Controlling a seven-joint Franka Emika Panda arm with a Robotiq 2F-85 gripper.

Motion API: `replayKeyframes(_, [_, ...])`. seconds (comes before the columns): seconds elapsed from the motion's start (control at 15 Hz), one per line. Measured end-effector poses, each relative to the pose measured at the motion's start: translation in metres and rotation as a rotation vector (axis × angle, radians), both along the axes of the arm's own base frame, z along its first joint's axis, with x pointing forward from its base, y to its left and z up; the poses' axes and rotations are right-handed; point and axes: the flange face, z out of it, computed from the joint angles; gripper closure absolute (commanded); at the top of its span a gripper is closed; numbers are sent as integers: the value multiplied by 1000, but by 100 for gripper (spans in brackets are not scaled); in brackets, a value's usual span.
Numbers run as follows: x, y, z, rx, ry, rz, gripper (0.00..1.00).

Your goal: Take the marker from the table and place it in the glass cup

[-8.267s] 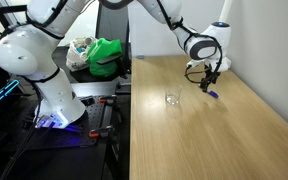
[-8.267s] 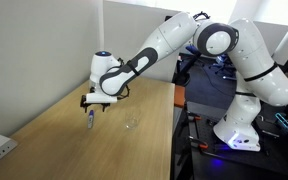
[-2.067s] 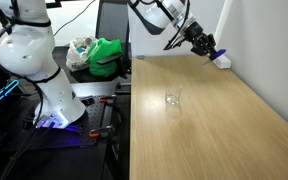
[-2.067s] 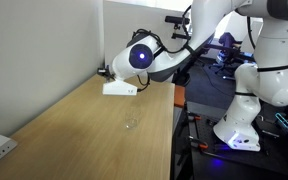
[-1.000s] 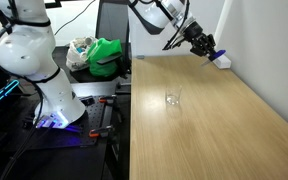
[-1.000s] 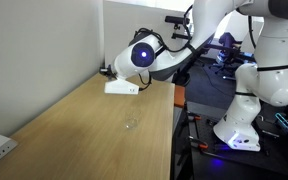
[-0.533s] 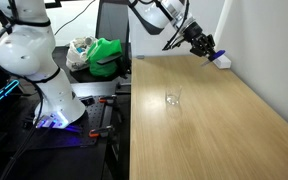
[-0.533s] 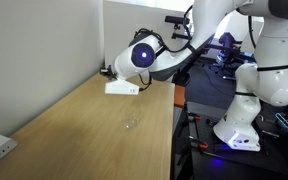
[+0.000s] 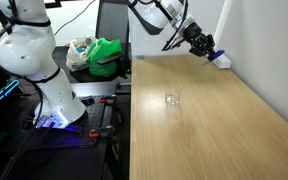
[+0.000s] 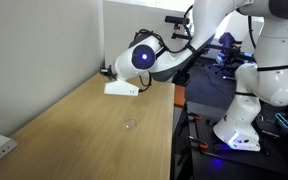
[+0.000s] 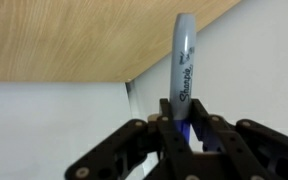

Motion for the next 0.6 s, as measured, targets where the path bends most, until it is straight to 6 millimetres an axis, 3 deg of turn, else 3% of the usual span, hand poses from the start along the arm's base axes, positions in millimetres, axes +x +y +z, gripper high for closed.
replayKeyframes(0.6, [-30,19,-16,-74,-43,-100,94])
